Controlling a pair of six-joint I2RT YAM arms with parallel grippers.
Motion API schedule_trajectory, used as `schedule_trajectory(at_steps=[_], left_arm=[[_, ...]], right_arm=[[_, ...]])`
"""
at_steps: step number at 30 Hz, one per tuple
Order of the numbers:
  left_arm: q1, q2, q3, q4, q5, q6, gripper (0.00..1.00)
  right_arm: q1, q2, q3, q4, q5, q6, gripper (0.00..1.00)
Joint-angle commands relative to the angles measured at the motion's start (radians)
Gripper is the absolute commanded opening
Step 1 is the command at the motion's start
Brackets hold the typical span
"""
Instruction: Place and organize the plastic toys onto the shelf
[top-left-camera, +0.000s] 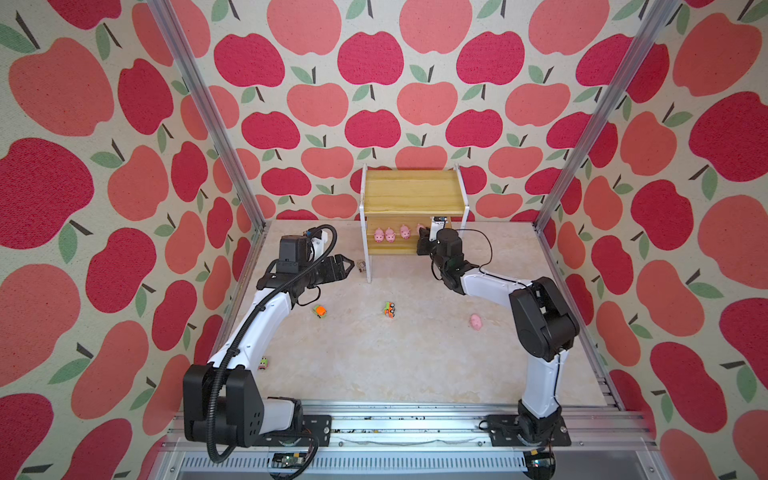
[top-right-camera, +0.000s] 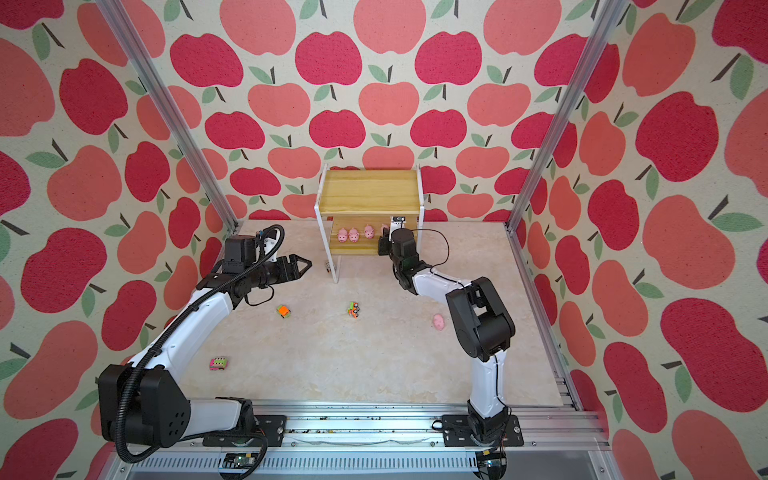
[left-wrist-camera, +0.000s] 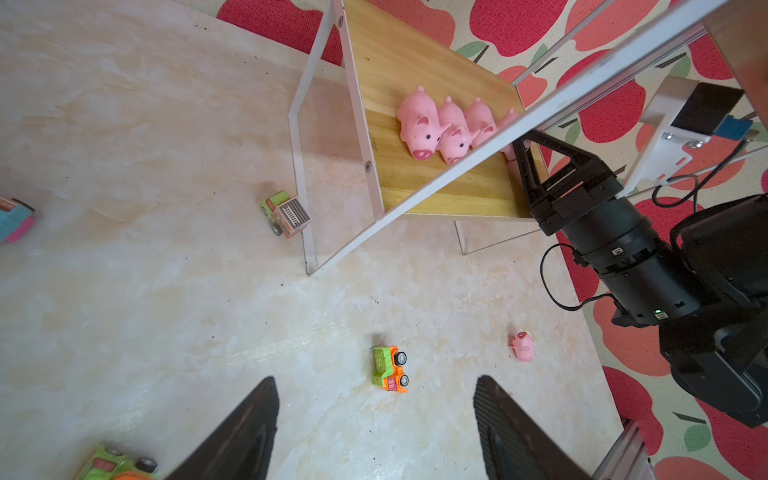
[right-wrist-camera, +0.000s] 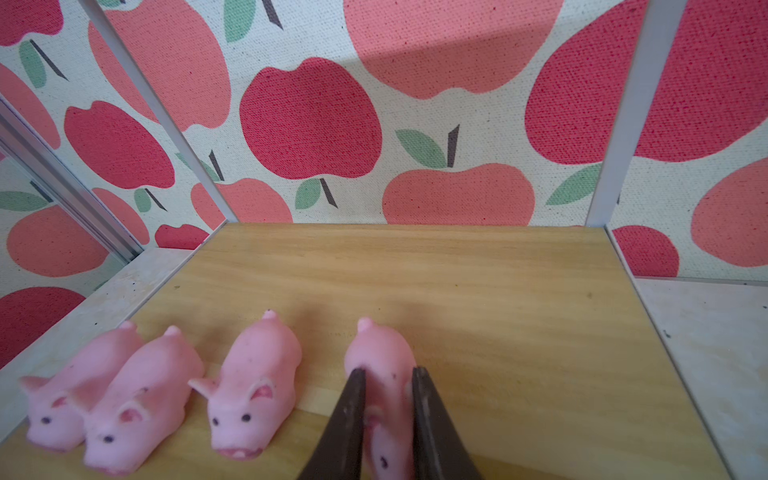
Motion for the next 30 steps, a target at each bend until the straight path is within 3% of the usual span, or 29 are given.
schedule_trajectory(at_steps=[1,30], left_arm=[[-0.005,-0.001,-0.011,0.011,0.021,0.010,0.76],[-0.005,-0.015,-0.009,0.015,0.028,0.005,0.76]], right_arm=[[-0.002,-0.026,0.001,0.002,-0.031,0.026,0.21],[0.037,-0.060,0.015,-0.077,0.050,0.075,0.22]])
